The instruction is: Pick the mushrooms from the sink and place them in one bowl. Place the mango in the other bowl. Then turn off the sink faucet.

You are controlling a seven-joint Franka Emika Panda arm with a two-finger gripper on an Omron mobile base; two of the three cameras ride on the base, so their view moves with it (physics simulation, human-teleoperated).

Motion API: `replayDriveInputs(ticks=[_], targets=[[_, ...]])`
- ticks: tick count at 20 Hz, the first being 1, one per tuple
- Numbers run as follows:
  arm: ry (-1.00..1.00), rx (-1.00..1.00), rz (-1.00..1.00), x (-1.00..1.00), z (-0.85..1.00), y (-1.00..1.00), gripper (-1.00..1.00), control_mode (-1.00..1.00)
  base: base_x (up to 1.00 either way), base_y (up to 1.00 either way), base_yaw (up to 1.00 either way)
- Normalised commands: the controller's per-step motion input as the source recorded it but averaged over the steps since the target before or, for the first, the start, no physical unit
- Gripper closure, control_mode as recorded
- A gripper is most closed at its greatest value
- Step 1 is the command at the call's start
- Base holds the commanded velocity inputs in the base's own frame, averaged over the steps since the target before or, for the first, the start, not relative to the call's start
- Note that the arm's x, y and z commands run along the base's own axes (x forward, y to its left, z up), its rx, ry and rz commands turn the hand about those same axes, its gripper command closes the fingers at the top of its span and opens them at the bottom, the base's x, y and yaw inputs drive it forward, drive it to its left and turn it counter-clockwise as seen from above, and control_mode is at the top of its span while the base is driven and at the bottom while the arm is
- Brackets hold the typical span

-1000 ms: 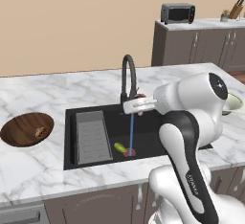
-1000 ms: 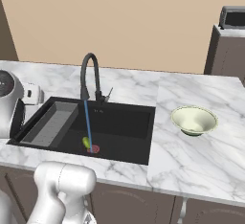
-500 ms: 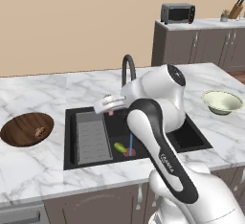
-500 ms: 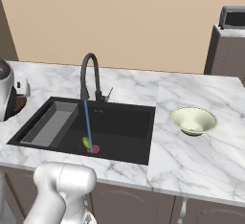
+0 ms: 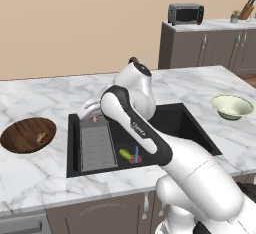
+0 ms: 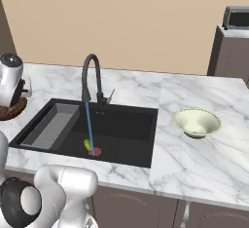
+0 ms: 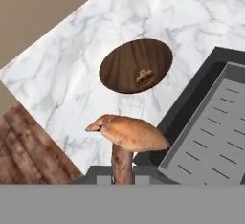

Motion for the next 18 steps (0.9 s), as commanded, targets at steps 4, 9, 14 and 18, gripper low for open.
replayDriveInputs(ticks=[4, 9, 14, 18], targets=[[0.01, -0.19, 0.0, 0.45, -0.41, 0.73, 1.0, -1.0, 0.0, 0.0, 0.0], [0.0, -0.15, 0.0, 0.38, -0.28, 0.6, 1.0, -1.0, 0.0, 0.0, 0.0], [0.0, -0.11, 0.0, 0.38, -0.35, 0.45, 1.0, -1.0, 0.0, 0.0, 0.0], [0.0, -0.07, 0.0, 0.33, -0.4, 0.3, 1.0, -1.0, 0.0, 0.0, 0.0]])
